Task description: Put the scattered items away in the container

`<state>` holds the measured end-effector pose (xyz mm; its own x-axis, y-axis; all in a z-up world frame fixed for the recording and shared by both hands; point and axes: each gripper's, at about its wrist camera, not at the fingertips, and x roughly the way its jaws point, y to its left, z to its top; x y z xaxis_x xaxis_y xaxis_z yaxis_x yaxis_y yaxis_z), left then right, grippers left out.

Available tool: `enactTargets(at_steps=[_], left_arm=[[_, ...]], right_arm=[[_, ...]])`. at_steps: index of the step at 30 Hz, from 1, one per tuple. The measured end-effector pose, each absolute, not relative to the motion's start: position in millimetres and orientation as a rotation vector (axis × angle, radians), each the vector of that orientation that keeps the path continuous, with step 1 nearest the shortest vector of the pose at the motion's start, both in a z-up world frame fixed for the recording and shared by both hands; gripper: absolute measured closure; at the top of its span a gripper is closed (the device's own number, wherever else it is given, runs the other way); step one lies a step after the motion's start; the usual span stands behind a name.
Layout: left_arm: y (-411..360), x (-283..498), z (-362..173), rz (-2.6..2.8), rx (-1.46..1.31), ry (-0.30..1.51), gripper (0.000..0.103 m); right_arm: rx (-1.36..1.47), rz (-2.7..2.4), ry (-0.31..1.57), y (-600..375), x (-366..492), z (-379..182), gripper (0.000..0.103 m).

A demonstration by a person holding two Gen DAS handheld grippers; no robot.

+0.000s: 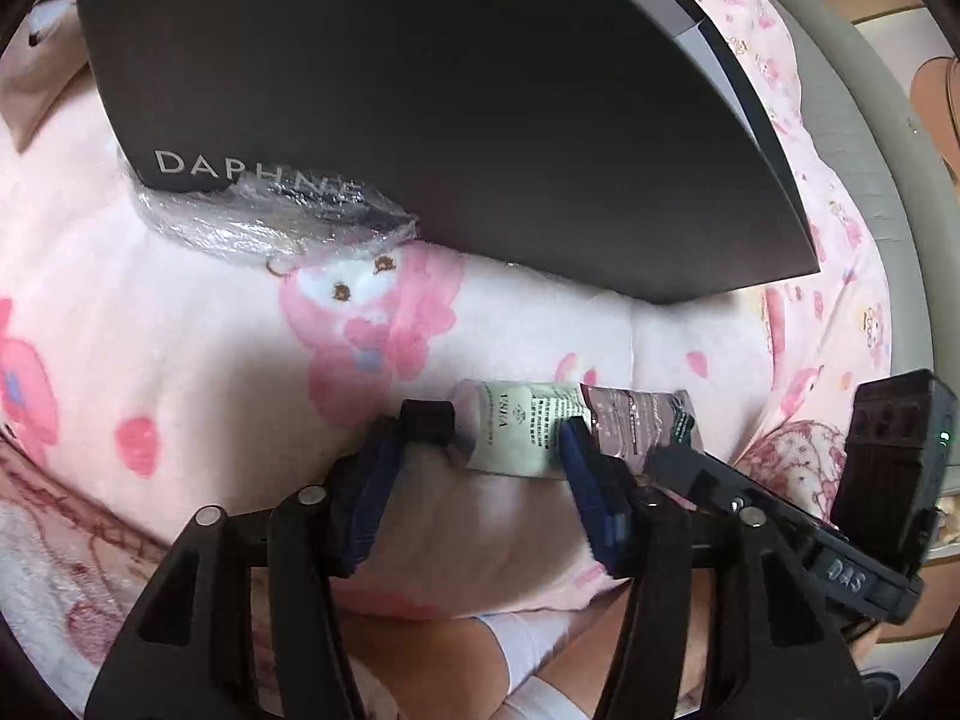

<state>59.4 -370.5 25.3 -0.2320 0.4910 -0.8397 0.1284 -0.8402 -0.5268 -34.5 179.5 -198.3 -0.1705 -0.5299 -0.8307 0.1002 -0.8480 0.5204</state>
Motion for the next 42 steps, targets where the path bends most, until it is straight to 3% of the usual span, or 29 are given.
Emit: enactTargets(at_steps=[9, 16, 23, 31, 37, 42], left_arm=[[-374.4, 57.3, 48.8, 2.219, -1.663, -0.75, 0.049], [-377.5, 61.2, 124.1, 2.242, -1.463, -0.766, 0.049], [-389.1, -18.4, 156.9, 2.318, -1.326, -0.767, 0.05], [-416.4, -127.5, 126.9, 2.246, -1.4, -0.895, 0.053], [-410.7, -169.1, 102.8, 2.215, -1.509, -0.821, 0.058], [-406.8, -176.6, 90.2, 2.253, -1.603, -0.76, 0.058]], right_arm=[[1.582, -2.107, -0.47, 184.2, -37.8, -181.0, 0.065], [1.372, -2.126, -0.467, 187.2, -35.1, -107.2, 0.065], [1.239, -2.116, -0.431, 162.9, -109.5, -68.5, 0.065], [1.312, -2.052, -0.371, 122.2, -240.4, -104.3, 0.066], [1.395, -1.996, -0.416, 119.9, -284.5, -148.5, 0.069], [1.408, -2.006, -0.362, 116.7, -284.8, -147.7, 0.072]])
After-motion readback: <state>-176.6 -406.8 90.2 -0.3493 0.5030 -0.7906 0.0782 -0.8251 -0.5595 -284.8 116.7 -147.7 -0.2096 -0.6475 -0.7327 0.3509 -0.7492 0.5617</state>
